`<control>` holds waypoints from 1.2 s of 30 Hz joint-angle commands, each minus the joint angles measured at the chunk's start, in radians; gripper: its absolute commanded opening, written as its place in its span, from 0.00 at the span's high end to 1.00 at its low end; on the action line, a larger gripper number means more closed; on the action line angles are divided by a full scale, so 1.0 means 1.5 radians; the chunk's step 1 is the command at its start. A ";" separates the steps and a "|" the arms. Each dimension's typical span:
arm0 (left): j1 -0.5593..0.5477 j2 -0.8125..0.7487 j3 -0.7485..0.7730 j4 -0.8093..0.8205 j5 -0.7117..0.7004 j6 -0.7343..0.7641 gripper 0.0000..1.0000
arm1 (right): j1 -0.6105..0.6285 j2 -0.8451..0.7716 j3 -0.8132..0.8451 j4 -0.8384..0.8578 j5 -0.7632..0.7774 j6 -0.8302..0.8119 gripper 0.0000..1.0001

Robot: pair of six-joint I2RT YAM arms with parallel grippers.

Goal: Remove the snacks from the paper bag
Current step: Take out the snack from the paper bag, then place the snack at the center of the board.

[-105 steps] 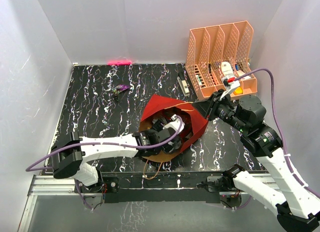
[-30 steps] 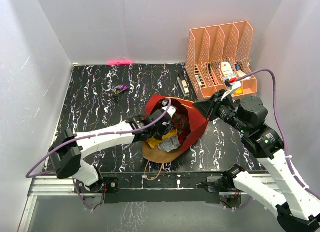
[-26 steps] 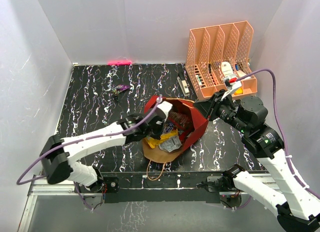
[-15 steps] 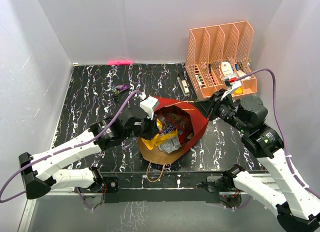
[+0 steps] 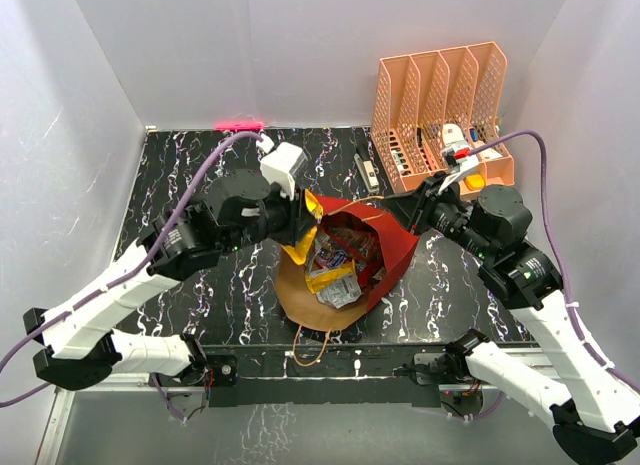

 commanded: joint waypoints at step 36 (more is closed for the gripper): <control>0.726 0.611 0.182 0.092 0.084 0.020 1.00 | 0.001 0.062 0.064 0.013 0.003 0.003 0.93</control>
